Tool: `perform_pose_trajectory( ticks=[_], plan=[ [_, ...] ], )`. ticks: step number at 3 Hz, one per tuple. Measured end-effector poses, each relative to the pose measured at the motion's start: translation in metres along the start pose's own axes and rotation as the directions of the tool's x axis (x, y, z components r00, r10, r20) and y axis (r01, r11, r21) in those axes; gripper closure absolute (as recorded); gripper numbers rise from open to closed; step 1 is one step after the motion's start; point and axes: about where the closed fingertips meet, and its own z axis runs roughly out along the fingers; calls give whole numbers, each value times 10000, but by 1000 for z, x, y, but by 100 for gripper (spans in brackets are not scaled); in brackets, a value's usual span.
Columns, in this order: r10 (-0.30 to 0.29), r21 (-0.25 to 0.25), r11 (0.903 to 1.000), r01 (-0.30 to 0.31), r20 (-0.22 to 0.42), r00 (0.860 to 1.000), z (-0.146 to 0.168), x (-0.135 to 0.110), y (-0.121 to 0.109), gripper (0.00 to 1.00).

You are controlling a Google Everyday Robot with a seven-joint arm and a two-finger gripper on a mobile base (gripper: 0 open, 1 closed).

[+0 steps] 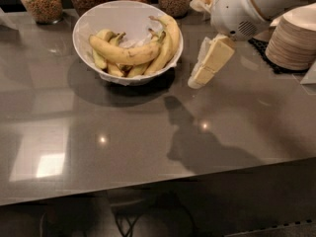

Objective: Pick banana from white bowl

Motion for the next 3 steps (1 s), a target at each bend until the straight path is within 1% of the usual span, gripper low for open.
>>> perform_pose_trajectory(
  ticks=[1, 2, 3],
  plan=[
    [-792, 86, 9968, 790, 303, 9964, 43, -19, -21, 0],
    [-1571, 288, 9874, 1553, 742, 9848, 109, -60, -69, 0],
    [-1562, 242, 9877, 1547, 836, 9842, 116, -59, -68, 0]
  ],
)
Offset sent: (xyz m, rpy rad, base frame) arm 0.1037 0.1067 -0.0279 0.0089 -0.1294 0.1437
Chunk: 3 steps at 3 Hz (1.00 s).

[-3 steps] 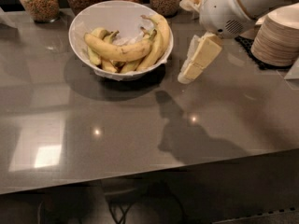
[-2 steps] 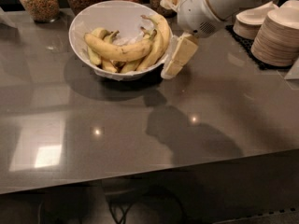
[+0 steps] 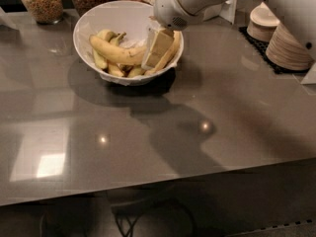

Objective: Pick banana from white bowl

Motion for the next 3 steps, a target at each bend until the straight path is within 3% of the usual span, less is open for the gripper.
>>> perform_pose_trajectory(
  ticks=[1, 2, 3],
  plan=[
    [-89, -116, 9999, 90, 32, 10000, 12, 3, 1, 18],
    [-148, -278, 9995, 149, 27, 9999, 21, 6, 3, 42],
    [-145, -464, 9988, 146, 29, 9999, 28, 8, 6, 51]
  ],
)
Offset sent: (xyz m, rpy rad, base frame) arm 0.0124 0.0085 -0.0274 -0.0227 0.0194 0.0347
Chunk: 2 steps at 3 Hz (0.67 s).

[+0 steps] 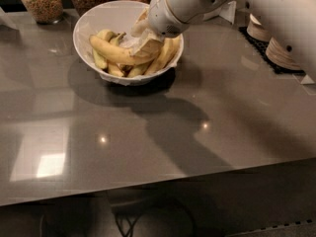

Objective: Pick banana from white bowl

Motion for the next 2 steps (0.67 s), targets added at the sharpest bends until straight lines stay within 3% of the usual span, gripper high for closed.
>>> perform_pose_trajectory(
  ticks=[2],
  plan=[
    [200, -504, 9986, -187, 249, 9995, 7, -10, 12, 34]
  ],
)
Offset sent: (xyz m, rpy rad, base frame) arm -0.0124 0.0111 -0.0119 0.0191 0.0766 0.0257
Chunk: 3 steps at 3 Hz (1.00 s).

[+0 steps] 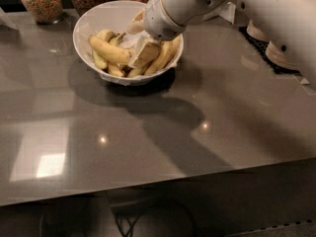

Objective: Pick banana from white bowl

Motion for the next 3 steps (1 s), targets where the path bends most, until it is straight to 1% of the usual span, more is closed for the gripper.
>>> perform_pose_trajectory(
  ticks=[1, 3],
  plan=[
    [25, 7, 10000, -25, -93, 10000, 1, 2, 3, 38],
    [45, 40, 10000, -44, -475, 9989, 9, 21, 10, 38]
  ],
)
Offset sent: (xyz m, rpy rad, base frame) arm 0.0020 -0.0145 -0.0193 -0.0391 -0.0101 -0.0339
